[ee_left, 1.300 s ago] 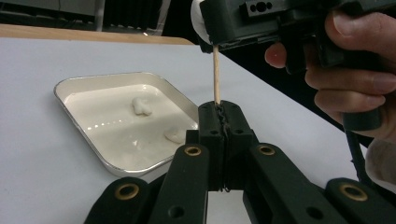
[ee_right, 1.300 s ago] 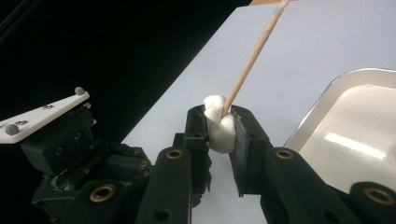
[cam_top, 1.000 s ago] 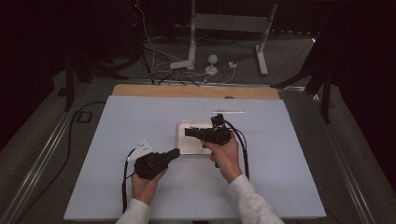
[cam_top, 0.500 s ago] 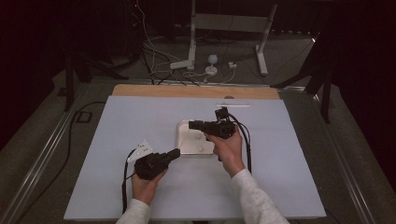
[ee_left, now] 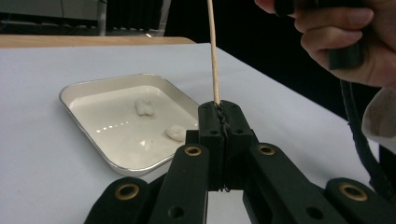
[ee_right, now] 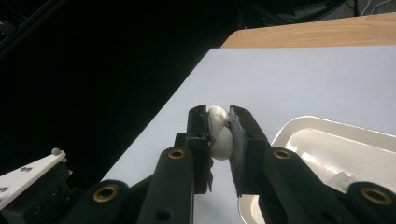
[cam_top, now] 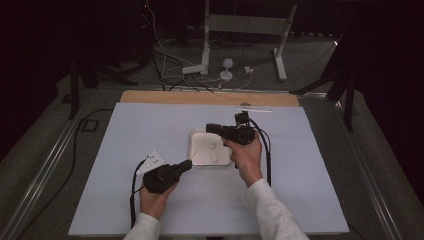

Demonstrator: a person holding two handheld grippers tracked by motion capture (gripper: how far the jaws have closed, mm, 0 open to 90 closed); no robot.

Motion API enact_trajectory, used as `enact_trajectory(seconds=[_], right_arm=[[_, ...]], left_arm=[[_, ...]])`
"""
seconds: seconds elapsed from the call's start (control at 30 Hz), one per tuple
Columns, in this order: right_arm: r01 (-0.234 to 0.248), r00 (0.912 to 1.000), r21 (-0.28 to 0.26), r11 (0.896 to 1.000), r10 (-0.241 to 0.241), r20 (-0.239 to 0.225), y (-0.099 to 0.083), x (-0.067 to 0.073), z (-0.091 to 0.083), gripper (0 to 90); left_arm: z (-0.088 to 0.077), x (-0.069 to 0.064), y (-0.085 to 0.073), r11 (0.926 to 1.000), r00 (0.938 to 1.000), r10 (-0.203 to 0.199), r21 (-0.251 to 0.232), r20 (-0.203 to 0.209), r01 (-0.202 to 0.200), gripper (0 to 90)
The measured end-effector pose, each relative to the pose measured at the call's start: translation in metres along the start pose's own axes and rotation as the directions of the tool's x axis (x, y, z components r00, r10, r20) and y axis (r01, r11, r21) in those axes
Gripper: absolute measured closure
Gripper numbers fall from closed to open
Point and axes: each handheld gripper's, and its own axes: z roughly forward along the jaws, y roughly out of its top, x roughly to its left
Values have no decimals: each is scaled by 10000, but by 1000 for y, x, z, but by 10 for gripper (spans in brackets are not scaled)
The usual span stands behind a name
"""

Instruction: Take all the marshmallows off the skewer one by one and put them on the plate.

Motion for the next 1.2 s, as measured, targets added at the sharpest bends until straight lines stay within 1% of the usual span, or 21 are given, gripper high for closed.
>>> enact_trajectory(seconds=[0.03, 0.07, 0.2, 0.23, 0.27, 0.3, 0.33, 0.37, 0.43, 0.47, 0.5, 0.63, 0.73, 0.8, 0.87, 1.0, 1.07, 1.13, 1.2], right_arm=[[49, 9999, -59, 10000, -49, 97, 0, -1, -1, 795], [36, 10000, -64, 10000, -36, 45, 0, -1, -1, 796], [8, 9999, -169, 9999, -6, 143, 1, -3, -2, 801], [6, 9999, -221, 9998, -2, 171, 1, -3, -3, 804], [87, 9988, -506, 9987, -62, 485, 2, -3, -5, 812], [72, 9964, -858, 9963, 1, 844, 5, -6, -11, 815], [-355, 9970, -1097, 9933, 428, 649, 10, -13, -18, 815], [-476, 9963, -1148, 9923, 555, 663, 14, -18, -24, 815], [-156, 9950, -859, 9962, 240, 967, 18, -20, -32, 813], [133, 9925, -693, 9975, -48, 1220, 17, -19, -33, 812], [261, 9910, -586, 9979, -181, 1323, 16, -18, -34, 810], [209, 9925, -403, 9990, -159, 1210, 12, -22, -29, 805], [188, 9928, -222, 9996, -161, 1185, 8, -25, -23, 801], [268, 9912, -55, 9996, -258, 1302, 6, -26, -20, 797], [298, 9895, 101, 9995, -309, 1410, 3, -28, -17, 794], [573, 9813, 719, 9958, -694, 1794, -6, -31, -9, 788], [682, 9753, 972, 9929, -869, 2031, -10, -33, -4, 782], [679, 9709, 1178, 9907, -929, 2209, -14, -36, 0, 774], [589, 9692, 1354, 9890, -891, 2296, -18, -39, 4, 745]], left_arm=[[0, -1, 0, 9999, 9999, 112, 56, -72, -112, 900], [-1, -1, 0, 9999, 9998, 150, 86, -95, -149, 900], [-2, 0, 0, 9997, 9997, 199, 175, -156, -196, 900], [-3, 0, 0, 9993, 9995, 249, 281, -198, -243, 900], [-3, -1, -2, 9982, 9987, 411, 452, -316, -397, 900], [-5, 1, -5, 9980, 9987, 356, 534, -351, -337, 900], [-7, 3, -6, 9986, 9991, 233, 476, -355, -216, 900], [-9, 5, -6, 9994, 9994, 44, 337, -349, -32, 900], [-10, 9, -5, 9997, 9992, -200, 95, -348, 203, 900], [-10, 9, -5, 9996, 9989, -269, 43, -375, 270, 900], [-9, 9, -5, 9996, 9988, -292, 52, -393, 294, 900], [-8, 10, -6, 9986, 9980, -521, -36, -354, 520, 900], [-7, 12, -7, 9975, 9966, -707, -32, -412, 706, 899], [-7, 14, -7, 9963, 9954, -858, -78, -431, 856, 899], [-7, 15, -7, 9960, 9950, -893, -119, -448, 889, 898], [-8, 15, -7, 9952, 9944, -969, -200, -432, 961, 897], [-7, 16, -7, 9953, 9941, -961, -175, -498, 953, 896], [-6, 16, -7, 9951, 9938, -990, -141, -505, 984, 897], [-5, 17, -7, 9948, 9936, -1019, -127, -491, 1014, 896]])
